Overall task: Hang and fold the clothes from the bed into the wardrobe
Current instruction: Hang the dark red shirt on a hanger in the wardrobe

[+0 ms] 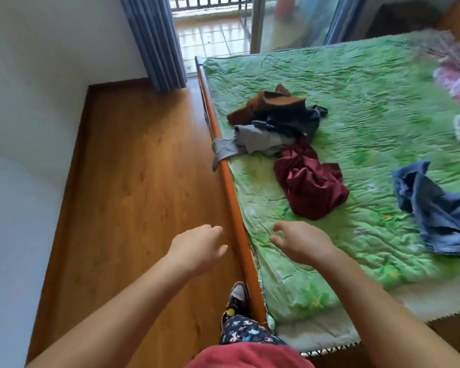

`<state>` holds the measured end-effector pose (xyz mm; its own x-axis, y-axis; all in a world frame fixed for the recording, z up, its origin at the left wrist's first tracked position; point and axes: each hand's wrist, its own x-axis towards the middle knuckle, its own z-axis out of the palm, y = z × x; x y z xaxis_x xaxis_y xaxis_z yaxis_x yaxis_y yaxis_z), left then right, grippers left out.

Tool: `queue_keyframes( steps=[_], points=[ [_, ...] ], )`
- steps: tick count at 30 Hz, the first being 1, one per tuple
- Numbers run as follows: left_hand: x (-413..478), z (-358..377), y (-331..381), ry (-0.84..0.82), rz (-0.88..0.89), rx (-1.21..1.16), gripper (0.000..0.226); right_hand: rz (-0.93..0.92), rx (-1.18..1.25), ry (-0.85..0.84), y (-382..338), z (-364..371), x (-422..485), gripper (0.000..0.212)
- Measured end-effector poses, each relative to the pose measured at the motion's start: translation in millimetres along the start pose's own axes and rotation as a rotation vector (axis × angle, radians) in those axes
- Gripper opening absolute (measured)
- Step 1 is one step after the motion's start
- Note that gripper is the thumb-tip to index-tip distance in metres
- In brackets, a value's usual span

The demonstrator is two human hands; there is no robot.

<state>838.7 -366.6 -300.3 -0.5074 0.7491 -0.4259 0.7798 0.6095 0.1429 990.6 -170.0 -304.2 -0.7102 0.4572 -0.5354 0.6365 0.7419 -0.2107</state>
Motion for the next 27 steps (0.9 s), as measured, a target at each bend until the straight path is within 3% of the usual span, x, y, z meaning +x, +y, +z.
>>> queue_keyframes(
  steps=[9, 13, 27],
  points=[
    [139.9, -51.3, 36.2, -0.035, 0.222, 0.101, 0.032, 0.212, 0.115, 0.039, 75.8, -39.2, 59.6, 0.042],
    [196.3, -59.0, 64.7, -0.091, 0.337, 0.159, 0.04, 0.327, 0.18, 0.037, 108.9, -45.8, 73.6, 0.041],
    [420.7, -23.3, 112.6, -0.372, 0.718, 0.432, 0.04, 0.768, 0.47, -0.033, 136.0, -8.5, 196.6, 0.037]
  ],
)
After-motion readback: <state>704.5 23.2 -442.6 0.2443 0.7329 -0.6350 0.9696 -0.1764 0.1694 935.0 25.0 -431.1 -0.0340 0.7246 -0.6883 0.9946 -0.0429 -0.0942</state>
